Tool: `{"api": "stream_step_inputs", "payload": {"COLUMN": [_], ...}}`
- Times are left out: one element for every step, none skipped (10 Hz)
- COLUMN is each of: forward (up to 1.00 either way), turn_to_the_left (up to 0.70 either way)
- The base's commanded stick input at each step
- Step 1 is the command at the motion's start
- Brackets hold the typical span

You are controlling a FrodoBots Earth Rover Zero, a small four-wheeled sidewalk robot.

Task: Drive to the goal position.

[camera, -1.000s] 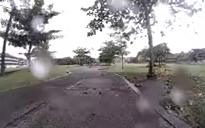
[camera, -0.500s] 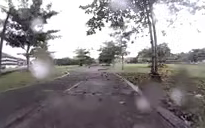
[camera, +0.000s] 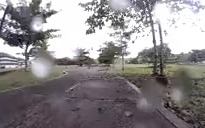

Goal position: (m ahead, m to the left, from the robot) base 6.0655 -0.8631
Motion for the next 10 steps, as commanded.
{"api": "stream_step_inputs", "payload": {"forward": [0.70,0.70,0.70,0.70,0.70,0.70,0.70,0.70,0.70,0.70], "turn_to_the_left": [0.00,0.00,0.00,0.00,0.00,0.00,0.00,0.00,0.00,0.00]}}
